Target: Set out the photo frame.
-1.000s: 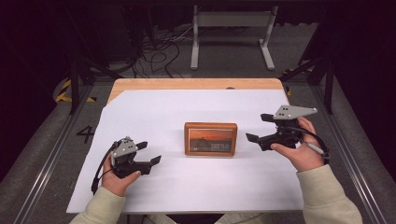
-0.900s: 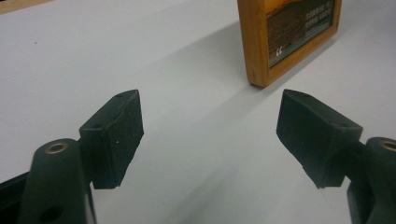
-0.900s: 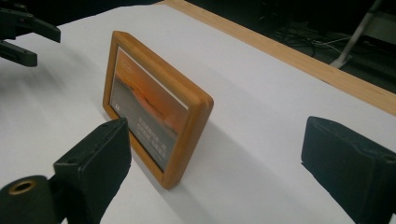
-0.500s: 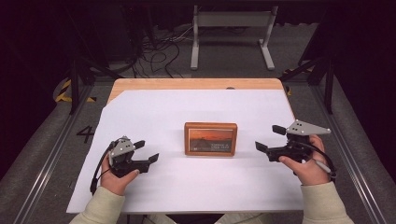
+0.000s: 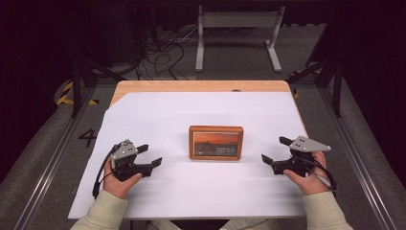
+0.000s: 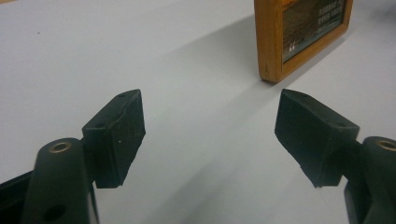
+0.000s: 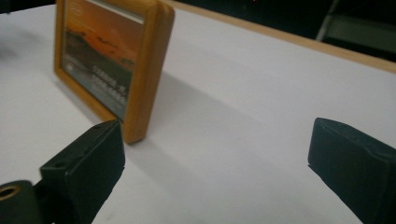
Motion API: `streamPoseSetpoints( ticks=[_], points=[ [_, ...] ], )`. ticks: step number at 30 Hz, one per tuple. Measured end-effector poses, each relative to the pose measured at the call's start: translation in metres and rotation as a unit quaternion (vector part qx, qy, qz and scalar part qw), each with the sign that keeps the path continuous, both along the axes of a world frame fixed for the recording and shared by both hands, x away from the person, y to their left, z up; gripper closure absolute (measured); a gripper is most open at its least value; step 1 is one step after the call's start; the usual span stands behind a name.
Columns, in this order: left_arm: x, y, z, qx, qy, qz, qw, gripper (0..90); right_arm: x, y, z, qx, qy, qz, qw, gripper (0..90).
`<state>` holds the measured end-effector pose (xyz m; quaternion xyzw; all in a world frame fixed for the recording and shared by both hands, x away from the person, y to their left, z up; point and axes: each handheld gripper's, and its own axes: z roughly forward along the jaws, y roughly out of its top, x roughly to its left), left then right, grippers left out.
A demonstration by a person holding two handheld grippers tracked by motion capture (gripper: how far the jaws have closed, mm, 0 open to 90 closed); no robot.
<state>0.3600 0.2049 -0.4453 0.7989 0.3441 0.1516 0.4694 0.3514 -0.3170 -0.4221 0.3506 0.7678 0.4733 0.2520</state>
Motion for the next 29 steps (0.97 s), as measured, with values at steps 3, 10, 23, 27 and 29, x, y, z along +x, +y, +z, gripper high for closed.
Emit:
streamPoseSetpoints(
  ticks=[3, 10, 23, 27, 29],
  points=[
    [0.001, -0.002, -0.001, 0.005, 0.001, -0.003, 1.0, 25.8, -0.002, -0.002, -0.012, 0.007, -0.004, -0.024, 0.9997, 5.1],
    [0.002, -0.002, -0.004, -0.001, 0.0, -0.007, 1.0, 25.8, -0.007, -0.002, -0.019, 0.004, 0.002, -0.035, 0.9994, 4.3],
    [0.003, -0.003, -0.006, -0.002, 0.007, -0.011, 0.9999, 25.6, -0.006, 0.003, -0.029, -0.03, 0.033, -0.043, 0.9981, 4.5],
    [0.003, -0.004, -0.006, -0.003, 0.01, -0.008, 0.9999, 25.6, -0.006, 0.003, -0.027, -0.037, 0.041, -0.043, 0.9976, 4.5],
    [0.003, -0.004, -0.006, -0.001, 0.011, -0.007, 0.9999, 25.4, -0.006, 0.003, -0.026, -0.037, 0.039, -0.042, 0.9976, 4.5]
  ],
)
